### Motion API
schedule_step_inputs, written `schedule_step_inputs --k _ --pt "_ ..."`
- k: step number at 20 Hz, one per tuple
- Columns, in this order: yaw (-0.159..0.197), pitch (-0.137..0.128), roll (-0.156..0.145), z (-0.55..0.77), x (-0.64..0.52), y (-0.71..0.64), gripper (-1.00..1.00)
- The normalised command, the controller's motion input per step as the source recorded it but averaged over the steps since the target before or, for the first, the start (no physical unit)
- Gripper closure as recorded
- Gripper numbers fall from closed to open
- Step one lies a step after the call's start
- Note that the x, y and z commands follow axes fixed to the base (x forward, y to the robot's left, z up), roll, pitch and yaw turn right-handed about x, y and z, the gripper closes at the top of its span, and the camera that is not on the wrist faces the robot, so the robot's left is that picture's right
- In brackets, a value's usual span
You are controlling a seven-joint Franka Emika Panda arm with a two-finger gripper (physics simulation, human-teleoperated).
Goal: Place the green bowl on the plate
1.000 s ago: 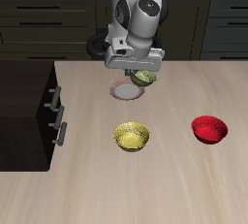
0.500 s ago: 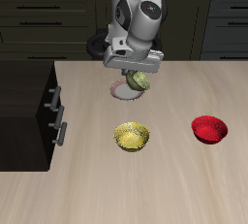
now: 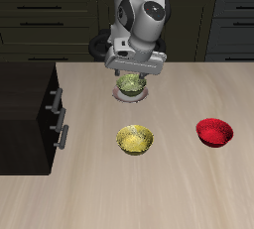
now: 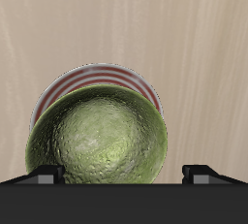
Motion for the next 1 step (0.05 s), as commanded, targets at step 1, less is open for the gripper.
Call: schedule_step_inputs --k 1 --pt "0.019 -0.011 -0.009 0.02 0.0 0.01 -1.0"
